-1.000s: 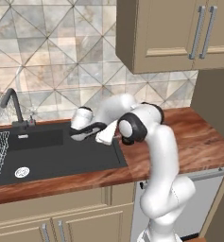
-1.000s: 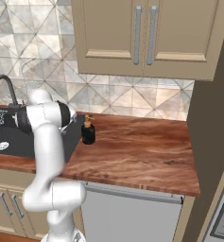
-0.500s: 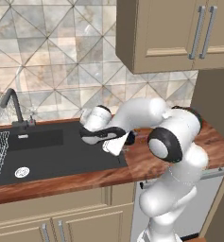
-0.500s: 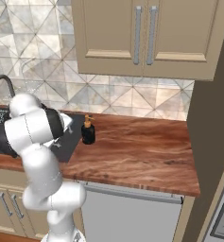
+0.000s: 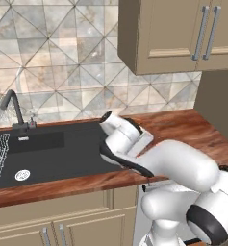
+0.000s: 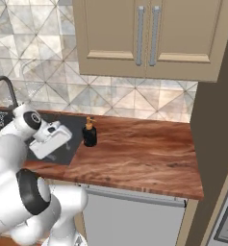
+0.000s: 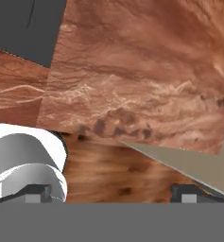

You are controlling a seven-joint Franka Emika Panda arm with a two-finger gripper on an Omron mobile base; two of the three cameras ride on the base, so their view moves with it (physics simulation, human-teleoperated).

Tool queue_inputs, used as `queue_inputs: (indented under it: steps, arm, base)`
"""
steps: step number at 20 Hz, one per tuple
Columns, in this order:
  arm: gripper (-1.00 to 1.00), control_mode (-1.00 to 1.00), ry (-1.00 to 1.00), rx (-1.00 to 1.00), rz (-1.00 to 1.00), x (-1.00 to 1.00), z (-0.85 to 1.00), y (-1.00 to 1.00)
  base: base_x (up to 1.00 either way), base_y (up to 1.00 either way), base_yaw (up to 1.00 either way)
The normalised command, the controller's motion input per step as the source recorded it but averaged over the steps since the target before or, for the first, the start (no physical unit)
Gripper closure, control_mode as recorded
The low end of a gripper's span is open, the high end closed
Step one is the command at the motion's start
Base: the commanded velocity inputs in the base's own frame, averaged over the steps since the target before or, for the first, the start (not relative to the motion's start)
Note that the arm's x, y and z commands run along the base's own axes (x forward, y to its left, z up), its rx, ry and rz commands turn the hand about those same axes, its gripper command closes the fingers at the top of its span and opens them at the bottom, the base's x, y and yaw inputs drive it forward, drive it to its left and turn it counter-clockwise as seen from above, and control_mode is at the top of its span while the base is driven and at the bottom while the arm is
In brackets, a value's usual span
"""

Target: Restock the sink supplies by placing the sponge and soap dispenser on the counter and next to the sink. Make sure the soap dispenser is upright.

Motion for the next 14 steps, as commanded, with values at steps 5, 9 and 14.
queue_inputs:
  steps: [5, 9, 14]
  arm:
    - [-1.0, -1.0, -0.32, 0.46, 0.06, -0.07, 0.02, -0.51]
    - [-1.0, -1.0, -0.12, 0.32, 0.06, 0.0, 0.01, -0.22]
    - [-1.0, -1.0, 0.01, 0.08, 0.01, 0.11, -0.08, 0.07]
  base:
    - [0.0, 0.0, 0.0]
    - [0.0, 0.0, 0.0]
    - [0.0, 0.0, 0.0]
